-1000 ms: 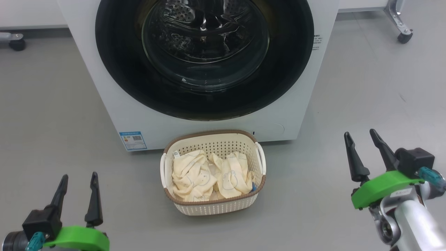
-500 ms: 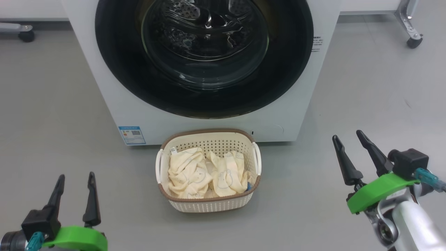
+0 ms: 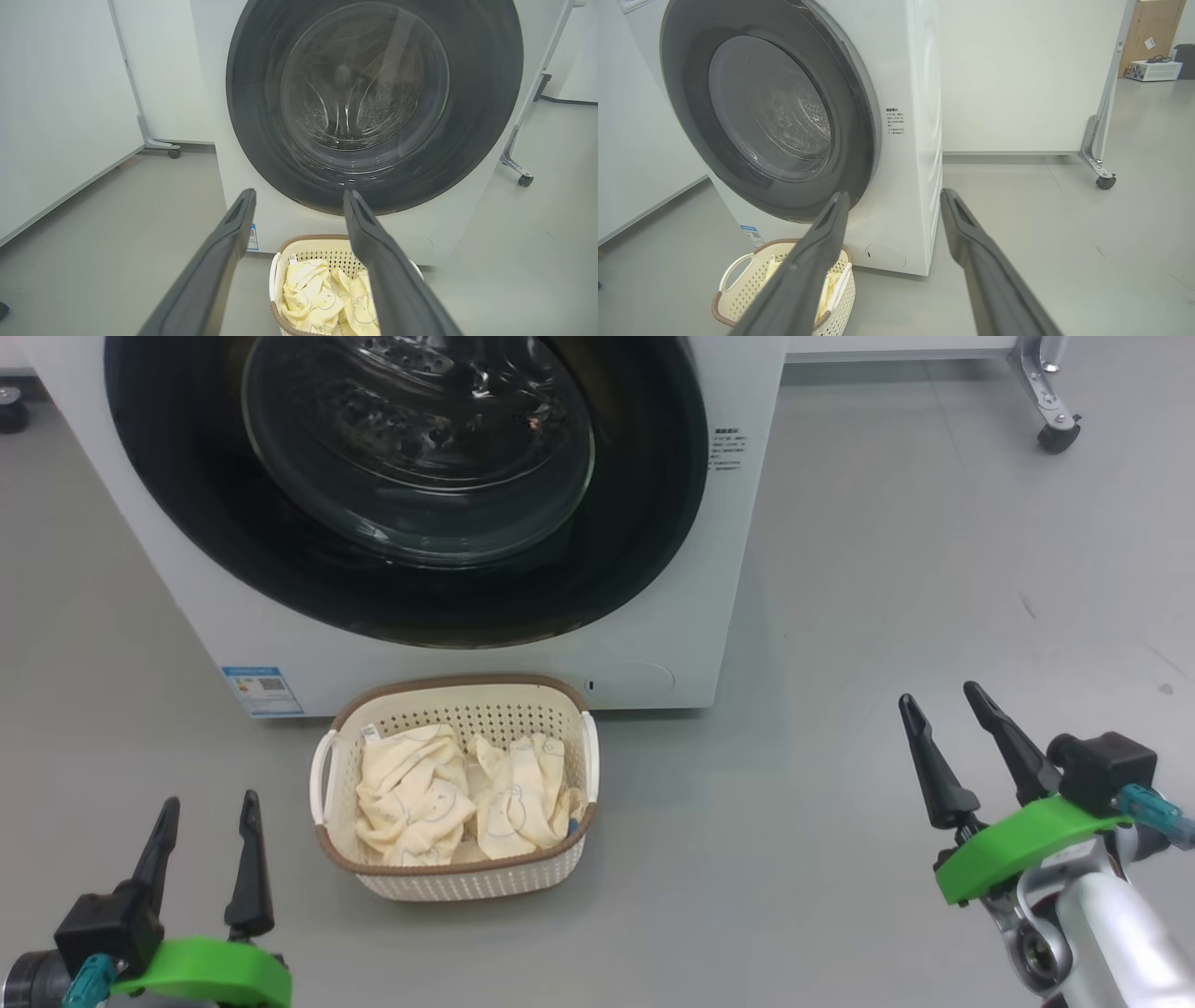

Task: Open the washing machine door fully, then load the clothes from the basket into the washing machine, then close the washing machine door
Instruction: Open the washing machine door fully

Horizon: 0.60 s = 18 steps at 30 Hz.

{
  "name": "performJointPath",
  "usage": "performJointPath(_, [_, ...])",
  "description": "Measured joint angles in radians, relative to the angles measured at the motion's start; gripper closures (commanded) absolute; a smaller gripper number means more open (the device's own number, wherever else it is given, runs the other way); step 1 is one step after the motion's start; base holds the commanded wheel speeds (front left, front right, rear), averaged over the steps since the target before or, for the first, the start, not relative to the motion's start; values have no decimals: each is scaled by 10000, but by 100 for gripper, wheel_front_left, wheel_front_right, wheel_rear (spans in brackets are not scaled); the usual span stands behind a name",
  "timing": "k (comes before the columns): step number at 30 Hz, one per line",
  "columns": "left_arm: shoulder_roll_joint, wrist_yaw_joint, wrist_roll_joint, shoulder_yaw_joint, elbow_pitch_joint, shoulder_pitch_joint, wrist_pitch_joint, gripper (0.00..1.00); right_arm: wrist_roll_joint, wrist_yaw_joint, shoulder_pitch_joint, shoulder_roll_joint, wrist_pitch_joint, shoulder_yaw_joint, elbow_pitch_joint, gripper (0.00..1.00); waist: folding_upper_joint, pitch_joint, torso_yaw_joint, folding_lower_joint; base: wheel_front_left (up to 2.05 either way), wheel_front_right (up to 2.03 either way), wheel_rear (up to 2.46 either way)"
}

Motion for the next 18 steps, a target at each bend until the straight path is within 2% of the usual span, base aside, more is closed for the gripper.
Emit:
performJointPath(8, [2,-107,148,6,-182,-7,-13,0,4,0,-12,-31,0,-44,-33,0,0,135,20,0,62,62,-125])
performJointPath(18, [0,-272,196,46,-205,-2,-15,0,4,0,-15,-13,0,-61,-125,0,0,203,-10,0,6,6,-12])
